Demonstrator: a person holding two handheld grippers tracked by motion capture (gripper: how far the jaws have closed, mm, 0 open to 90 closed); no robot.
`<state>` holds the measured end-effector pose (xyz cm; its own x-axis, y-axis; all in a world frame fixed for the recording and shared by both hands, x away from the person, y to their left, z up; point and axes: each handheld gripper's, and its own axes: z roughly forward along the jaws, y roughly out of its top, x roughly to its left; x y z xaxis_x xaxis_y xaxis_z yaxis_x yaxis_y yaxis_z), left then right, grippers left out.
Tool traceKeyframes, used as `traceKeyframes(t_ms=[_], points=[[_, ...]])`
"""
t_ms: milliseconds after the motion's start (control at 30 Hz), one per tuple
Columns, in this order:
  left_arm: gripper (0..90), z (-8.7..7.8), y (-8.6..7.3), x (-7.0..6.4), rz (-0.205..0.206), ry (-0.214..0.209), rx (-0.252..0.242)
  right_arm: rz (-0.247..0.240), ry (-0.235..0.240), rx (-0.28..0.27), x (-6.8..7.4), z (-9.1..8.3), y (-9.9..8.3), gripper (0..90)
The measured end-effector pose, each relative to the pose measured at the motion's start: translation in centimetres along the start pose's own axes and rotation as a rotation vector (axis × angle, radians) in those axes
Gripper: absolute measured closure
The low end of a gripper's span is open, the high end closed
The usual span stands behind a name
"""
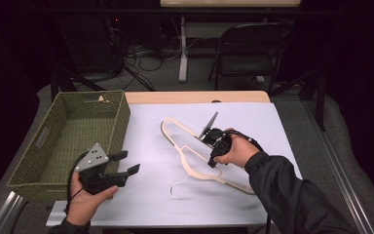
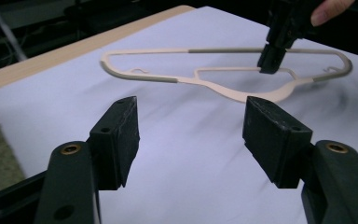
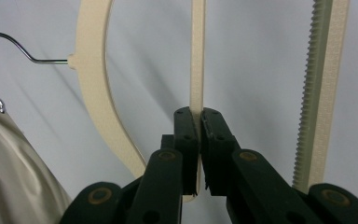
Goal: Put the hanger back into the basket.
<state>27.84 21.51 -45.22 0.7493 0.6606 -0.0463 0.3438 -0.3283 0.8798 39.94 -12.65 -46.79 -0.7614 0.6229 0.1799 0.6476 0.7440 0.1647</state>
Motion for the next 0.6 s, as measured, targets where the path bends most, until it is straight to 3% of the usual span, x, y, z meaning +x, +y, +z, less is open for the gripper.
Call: traceKeyframes(t_ms=[67,133,267,367,433,500,600], points=[[36.4,1.0,-0.3,-0.3,0.011,-0.016,0.020,-0.051,-0.013,-0.010,-0.1,0.0,-0.3,85.7],[37.3,1.5,-0.5,-0.4,0.012,-0.026,0.029,-0.067,-0.014,-0.017,-0.1,0.1,-0.4,85.8],[37.3,3.4,-1.2,-1.1,0.056,-0.059,0.064,-0.192,-0.030,-0.004,-0.3,0.4,-0.6,85.7],[37.3,4.2,-1.6,-1.4,0.080,-0.060,0.084,-0.252,-0.041,0.015,-0.1,0.6,-0.5,85.7],[37.3,4.5,-1.8,-1.6,0.088,-0.062,0.087,-0.265,-0.040,0.013,-0.1,0.7,-0.5,85.7],[37.3,5.2,-2.1,-1.9,0.123,-0.063,0.103,-0.323,-0.032,-0.002,0.2,1.1,-0.5,85.7],[37.3,5.5,-2.3,-2.1,0.151,-0.061,0.121,-0.342,-0.034,0.020,0.5,1.0,-0.3,85.7]])
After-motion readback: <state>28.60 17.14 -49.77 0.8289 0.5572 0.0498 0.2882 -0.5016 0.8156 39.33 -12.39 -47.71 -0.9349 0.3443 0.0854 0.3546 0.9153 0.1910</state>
